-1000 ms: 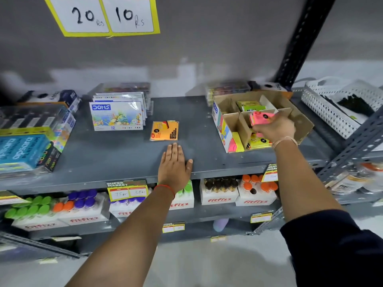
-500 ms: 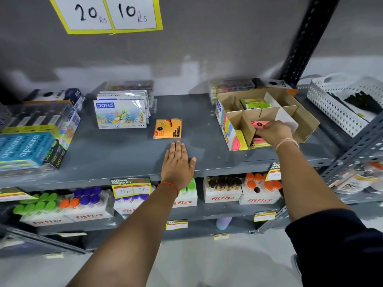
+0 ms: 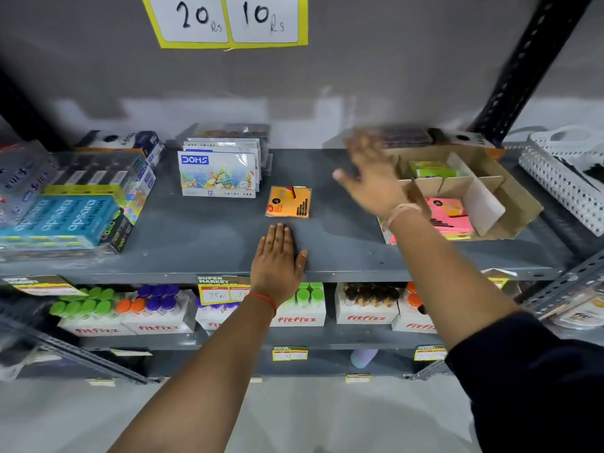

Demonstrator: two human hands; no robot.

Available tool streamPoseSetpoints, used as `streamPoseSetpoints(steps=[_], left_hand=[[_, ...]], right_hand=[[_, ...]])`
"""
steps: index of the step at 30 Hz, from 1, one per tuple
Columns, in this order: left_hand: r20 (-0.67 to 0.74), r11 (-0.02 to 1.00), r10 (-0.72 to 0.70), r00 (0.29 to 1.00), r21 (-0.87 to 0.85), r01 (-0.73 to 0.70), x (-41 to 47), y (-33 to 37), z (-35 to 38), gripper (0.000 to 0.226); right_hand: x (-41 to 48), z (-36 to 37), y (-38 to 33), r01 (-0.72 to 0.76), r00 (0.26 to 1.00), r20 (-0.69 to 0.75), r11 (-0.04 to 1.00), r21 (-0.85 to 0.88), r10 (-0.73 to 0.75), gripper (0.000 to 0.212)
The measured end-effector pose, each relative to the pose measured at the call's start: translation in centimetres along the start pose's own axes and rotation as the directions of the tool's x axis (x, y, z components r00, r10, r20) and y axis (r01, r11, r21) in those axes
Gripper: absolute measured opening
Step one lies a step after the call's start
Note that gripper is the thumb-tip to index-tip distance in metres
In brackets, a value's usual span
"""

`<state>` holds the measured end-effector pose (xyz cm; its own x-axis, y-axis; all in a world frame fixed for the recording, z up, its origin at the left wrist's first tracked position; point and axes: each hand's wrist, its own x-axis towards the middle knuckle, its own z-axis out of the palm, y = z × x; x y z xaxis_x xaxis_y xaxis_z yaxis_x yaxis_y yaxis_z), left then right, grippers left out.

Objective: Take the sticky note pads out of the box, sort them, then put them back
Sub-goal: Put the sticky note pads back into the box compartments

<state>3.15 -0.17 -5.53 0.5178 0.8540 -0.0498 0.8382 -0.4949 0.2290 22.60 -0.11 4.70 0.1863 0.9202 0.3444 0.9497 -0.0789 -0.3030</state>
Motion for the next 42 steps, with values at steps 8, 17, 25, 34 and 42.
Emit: streamPoseSetpoints(steps=[8, 17, 25, 34, 42], left_hand=[[-0.059, 1.0, 0.002, 0.998, 0.026, 0.0, 0.2, -0.6, 0.5, 0.074], [-0.061, 1.0, 0.02, 0.998, 0.02, -0.019, 0.4, -0.7, 0.8, 0.09], [-0.074, 0.999, 0.007, 0.997, 0.033, -0.005, 0.4, -0.3, 0.6, 0.088], [0.033, 1.0, -0.028, 0.999, 0.005, 0.028, 0.3, 0.1, -0.4, 0.062], [0.063, 0.999, -0.037, 0.997, -0.018, 0.039, 0.2, 0.2, -0.9, 0.063]], right_hand=[[2.8, 6.9, -1.7, 0.072, 0.799, 0.598, 0.997, 0.002, -0.059, 0.101], [6.1, 8.3, -2.6, -0.072, 0.73, 0.684, 0.995, 0.073, 0.003, 0.094], [2.2, 7.1, -1.7, -0.166, 0.905, 0.387, 0.984, -0.057, 0.175, 0.072], [-0.8, -0.2, -0.6, -0.431, 0.883, -0.022, 0.827, 0.361, 0.47, 0.062], [-6.2, -4.9, 5.3, -0.619, 0.614, -0.214, 0.632, 0.467, 0.759, 0.051]])
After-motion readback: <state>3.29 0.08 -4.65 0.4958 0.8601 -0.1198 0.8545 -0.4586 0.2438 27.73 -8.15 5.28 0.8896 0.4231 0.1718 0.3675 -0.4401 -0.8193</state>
